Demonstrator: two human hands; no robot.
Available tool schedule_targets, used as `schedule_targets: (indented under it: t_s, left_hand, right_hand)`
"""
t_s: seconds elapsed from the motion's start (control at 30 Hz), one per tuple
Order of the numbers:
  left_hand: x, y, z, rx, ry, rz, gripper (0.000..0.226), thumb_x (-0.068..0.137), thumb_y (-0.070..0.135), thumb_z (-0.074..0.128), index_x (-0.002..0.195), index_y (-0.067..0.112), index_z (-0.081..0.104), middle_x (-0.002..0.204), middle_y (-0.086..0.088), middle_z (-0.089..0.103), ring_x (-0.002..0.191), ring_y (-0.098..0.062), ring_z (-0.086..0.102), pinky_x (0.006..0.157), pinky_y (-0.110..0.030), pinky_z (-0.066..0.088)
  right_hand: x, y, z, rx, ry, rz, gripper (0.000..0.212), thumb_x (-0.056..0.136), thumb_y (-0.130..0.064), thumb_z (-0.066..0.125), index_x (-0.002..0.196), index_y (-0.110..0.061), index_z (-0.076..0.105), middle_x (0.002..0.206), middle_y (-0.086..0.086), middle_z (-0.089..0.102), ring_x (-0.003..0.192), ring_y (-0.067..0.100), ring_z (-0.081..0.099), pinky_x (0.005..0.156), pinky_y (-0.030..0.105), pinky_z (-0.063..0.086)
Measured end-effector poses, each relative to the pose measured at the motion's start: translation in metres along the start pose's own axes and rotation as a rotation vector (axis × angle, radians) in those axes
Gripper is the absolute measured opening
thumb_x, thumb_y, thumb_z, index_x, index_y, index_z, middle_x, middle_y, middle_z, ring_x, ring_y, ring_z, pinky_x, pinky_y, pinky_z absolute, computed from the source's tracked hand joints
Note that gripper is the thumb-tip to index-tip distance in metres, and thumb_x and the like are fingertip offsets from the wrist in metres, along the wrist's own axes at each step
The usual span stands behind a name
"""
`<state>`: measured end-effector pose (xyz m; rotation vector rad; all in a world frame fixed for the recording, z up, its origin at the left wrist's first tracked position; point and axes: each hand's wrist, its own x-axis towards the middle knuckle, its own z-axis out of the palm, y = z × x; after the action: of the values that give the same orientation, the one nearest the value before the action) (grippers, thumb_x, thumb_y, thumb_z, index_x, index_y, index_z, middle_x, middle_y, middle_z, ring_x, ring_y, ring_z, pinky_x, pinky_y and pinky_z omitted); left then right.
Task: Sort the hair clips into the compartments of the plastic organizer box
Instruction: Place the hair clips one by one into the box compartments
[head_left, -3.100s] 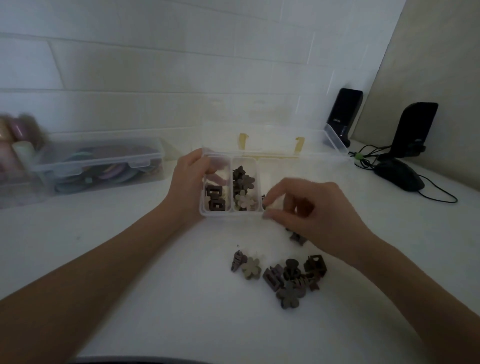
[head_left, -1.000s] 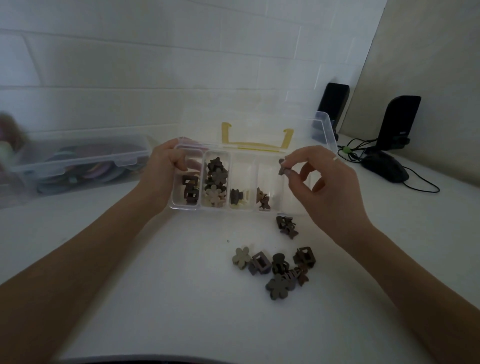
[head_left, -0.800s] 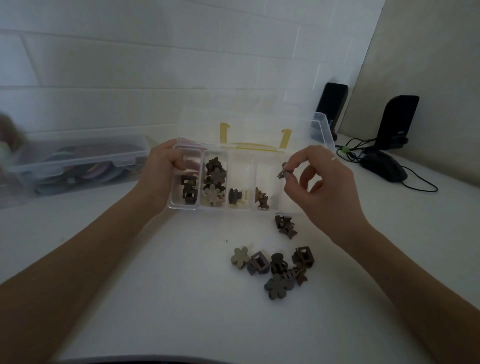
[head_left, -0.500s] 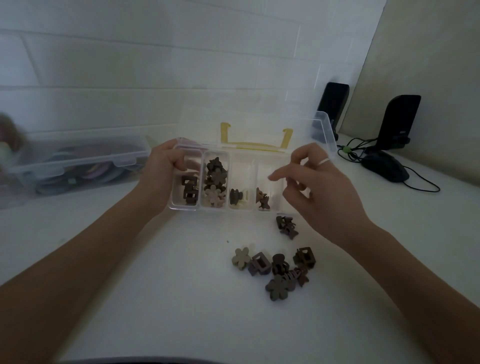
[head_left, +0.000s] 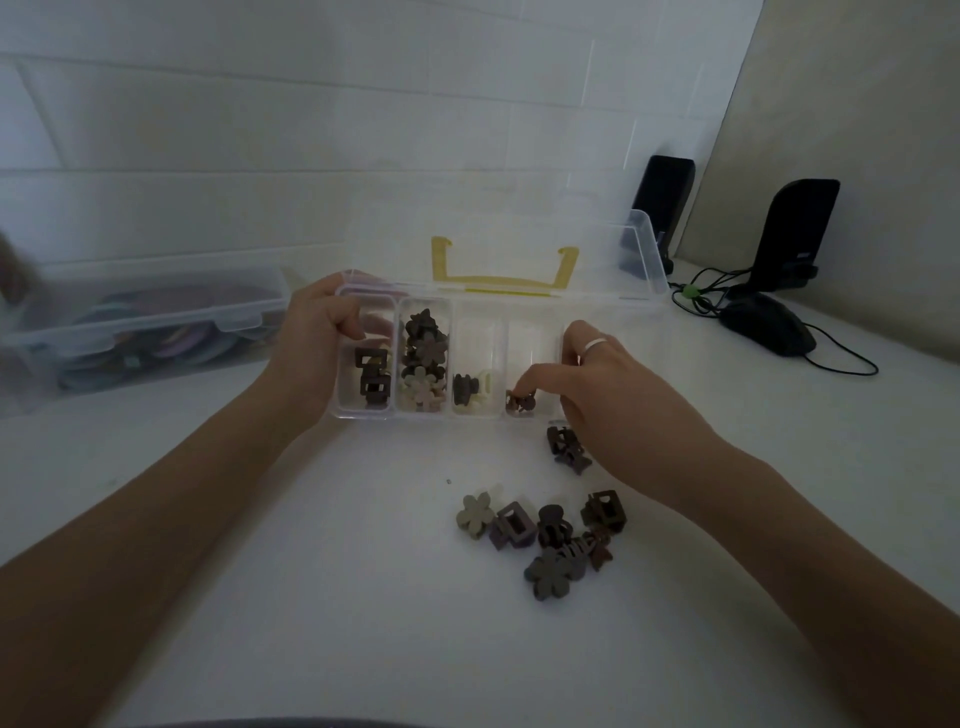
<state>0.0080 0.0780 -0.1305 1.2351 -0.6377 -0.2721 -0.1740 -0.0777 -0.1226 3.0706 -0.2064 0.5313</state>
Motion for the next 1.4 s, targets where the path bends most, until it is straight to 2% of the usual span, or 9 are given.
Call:
schedule_targets:
  t_s: [0.23,0.4,0.57,0.67,0.77,0.9,1.13,1.23,1.4]
  left_hand:
    - [0.000,0.000,0.000,-0.004,0.009,0.005,0.034,0.043,0.003,0.035,0.064,0.013,0.061,0.067,0.001,0.065,0.058,-0.016,0.061,0.059,-0.029,0.051]
    - [-0.001,0.001,0.000,0.021,0.011,0.005,0.035,0.043,0.003,0.035,0.070,0.009,0.057,0.066,0.002,0.064,0.060,-0.015,0.061,0.060,-0.028,0.050]
    - [-0.002,0.002,0.003,-0.005,0.013,-0.018,0.036,0.044,0.003,0.035,0.053,0.021,0.064,0.064,0.003,0.064,0.056,-0.015,0.060,0.058,-0.028,0.049]
    - [-0.003,0.002,0.003,0.006,0.012,-0.020,0.036,0.044,0.003,0.035,0.061,0.018,0.063,0.061,0.005,0.064,0.054,-0.013,0.061,0.055,-0.026,0.050]
    - [-0.003,0.001,0.003,0.038,0.010,-0.015,0.036,0.044,0.003,0.036,0.073,0.010,0.055,0.062,0.006,0.065,0.055,-0.012,0.061,0.056,-0.024,0.051]
    - [-0.003,0.001,0.004,0.035,0.013,-0.017,0.036,0.044,0.002,0.036,0.074,0.010,0.056,0.066,0.006,0.068,0.058,-0.014,0.062,0.066,-0.034,0.050]
    - [-0.004,0.002,0.004,0.047,0.002,-0.013,0.035,0.045,0.003,0.037,0.074,0.009,0.055,0.065,0.007,0.068,0.058,-0.013,0.062,0.063,-0.031,0.051]
    - [-0.003,0.001,0.003,0.039,0.008,-0.022,0.035,0.045,0.003,0.037,0.073,0.010,0.057,0.069,0.004,0.068,0.059,-0.015,0.062,0.067,-0.035,0.050]
    - [-0.004,0.001,0.003,0.054,-0.007,-0.016,0.034,0.046,0.003,0.037,0.073,0.010,0.056,0.069,0.004,0.067,0.060,-0.016,0.062,0.069,-0.036,0.051]
  right_hand:
    - [-0.001,0.004,-0.004,0.072,0.063,0.004,0.055,0.080,0.014,0.045,0.102,-0.031,0.067,0.095,0.001,0.039,0.064,0.002,0.033,0.049,0.020,0.034]
    - [-0.002,0.003,-0.013,-0.024,0.095,0.012,0.055,0.074,0.016,0.048,0.094,-0.030,0.070,0.097,0.001,0.041,0.082,0.014,0.041,0.054,0.028,0.036]
    - [-0.002,-0.003,-0.013,-0.091,0.011,-0.011,0.065,0.080,0.010,0.046,0.129,-0.032,0.054,0.095,-0.002,0.029,0.086,0.013,0.027,0.067,0.028,0.029]
    - [-0.003,-0.004,-0.014,-0.125,-0.037,0.005,0.069,0.082,0.007,0.044,0.137,-0.034,0.042,0.096,-0.003,0.023,0.086,0.011,0.021,0.069,0.026,0.027]
    - [-0.004,-0.005,-0.012,-0.156,-0.069,0.015,0.065,0.081,0.006,0.045,0.134,-0.033,0.044,0.095,-0.003,0.021,0.086,0.011,0.021,0.068,0.026,0.029]
    - [-0.002,-0.002,-0.011,-0.135,-0.045,0.035,0.060,0.079,0.009,0.043,0.124,-0.029,0.051,0.094,-0.003,0.027,0.085,0.012,0.026,0.064,0.027,0.029]
    - [-0.002,0.003,-0.006,-0.096,0.022,0.041,0.047,0.077,0.013,0.043,0.105,-0.024,0.054,0.091,0.000,0.036,0.081,0.015,0.035,0.054,0.027,0.034]
    - [-0.001,0.006,-0.007,-0.055,0.039,0.041,0.047,0.080,0.012,0.044,0.104,-0.027,0.059,0.095,0.002,0.043,0.084,0.015,0.040,0.056,0.029,0.041]
    - [-0.001,0.007,-0.009,-0.017,0.038,0.046,0.049,0.081,0.013,0.046,0.101,-0.027,0.068,0.098,0.002,0.046,0.088,0.015,0.044,0.060,0.027,0.038]
